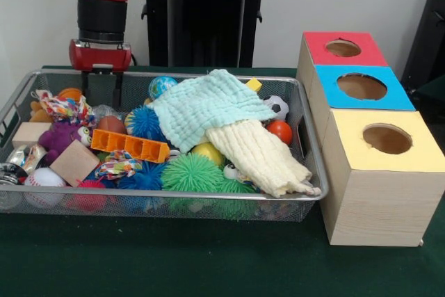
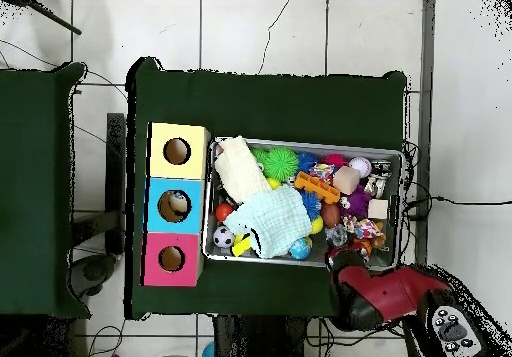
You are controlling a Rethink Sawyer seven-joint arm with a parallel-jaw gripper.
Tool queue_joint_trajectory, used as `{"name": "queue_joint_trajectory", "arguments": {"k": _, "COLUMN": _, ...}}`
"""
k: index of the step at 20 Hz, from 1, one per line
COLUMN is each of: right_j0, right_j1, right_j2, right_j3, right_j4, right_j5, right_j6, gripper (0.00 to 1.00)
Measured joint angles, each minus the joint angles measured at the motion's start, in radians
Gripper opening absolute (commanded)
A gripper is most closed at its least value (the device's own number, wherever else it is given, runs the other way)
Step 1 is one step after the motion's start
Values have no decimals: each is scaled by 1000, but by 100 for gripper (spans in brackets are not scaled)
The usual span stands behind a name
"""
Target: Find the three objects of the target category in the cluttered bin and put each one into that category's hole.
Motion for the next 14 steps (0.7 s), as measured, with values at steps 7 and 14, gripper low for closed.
{"name": "queue_joint_trajectory", "arguments": {"k": 7, "right_j0": 110, "right_j1": -2, "right_j2": -51, "right_j3": 0, "right_j4": 6, "right_j5": 0, "right_j6": 0, "gripper": 100}}
{"name": "queue_joint_trajectory", "arguments": {"k": 14, "right_j0": 208, "right_j1": 12, "right_j2": -126, "right_j3": 0, "right_j4": 45, "right_j5": -12, "right_j6": 0, "gripper": 100}}
